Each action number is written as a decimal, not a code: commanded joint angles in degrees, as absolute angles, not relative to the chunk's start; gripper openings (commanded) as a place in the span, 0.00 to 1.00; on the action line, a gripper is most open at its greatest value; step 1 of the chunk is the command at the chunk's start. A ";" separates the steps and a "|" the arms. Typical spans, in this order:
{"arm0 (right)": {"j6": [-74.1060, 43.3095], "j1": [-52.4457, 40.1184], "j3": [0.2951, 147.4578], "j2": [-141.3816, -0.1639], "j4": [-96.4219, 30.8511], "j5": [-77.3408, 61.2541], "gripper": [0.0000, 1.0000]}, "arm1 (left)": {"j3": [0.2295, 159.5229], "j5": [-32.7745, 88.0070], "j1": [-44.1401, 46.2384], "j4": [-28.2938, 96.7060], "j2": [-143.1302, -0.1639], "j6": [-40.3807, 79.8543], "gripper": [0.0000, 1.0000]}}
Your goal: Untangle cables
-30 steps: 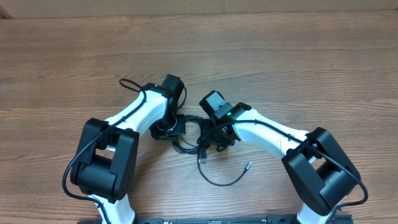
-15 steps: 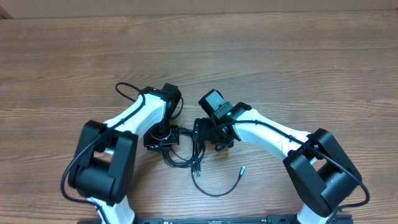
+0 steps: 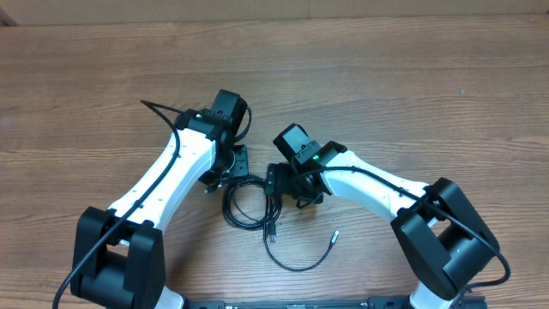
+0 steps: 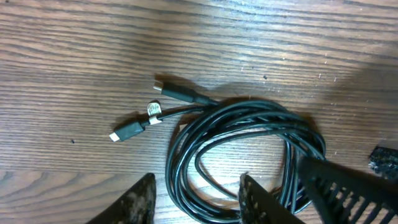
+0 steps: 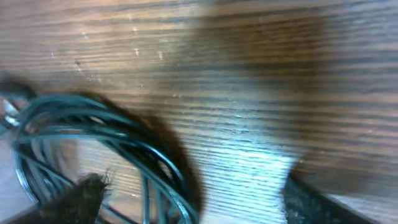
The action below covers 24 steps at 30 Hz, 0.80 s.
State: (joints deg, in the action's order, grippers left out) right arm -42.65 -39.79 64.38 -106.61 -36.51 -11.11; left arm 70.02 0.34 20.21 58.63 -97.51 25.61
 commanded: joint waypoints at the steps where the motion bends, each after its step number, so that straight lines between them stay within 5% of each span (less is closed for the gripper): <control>1: -43.05 -39.90 63.70 -107.46 -36.53 -9.91 0.63 | 69.87 -0.40 19.81 58.70 -98.43 25.76 0.40; 9: -43.05 -39.90 63.70 -107.46 -36.47 -9.91 0.43 | 69.45 1.63 19.97 61.52 -100.92 25.19 0.40; 24: -43.07 -39.90 63.68 -107.46 -36.47 -9.93 0.41 | 69.45 3.01 19.92 58.57 -108.57 23.92 0.41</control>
State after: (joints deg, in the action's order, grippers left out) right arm -43.24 -39.79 64.07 -107.07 -36.64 -10.48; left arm 69.84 2.35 20.21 59.42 -107.02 25.08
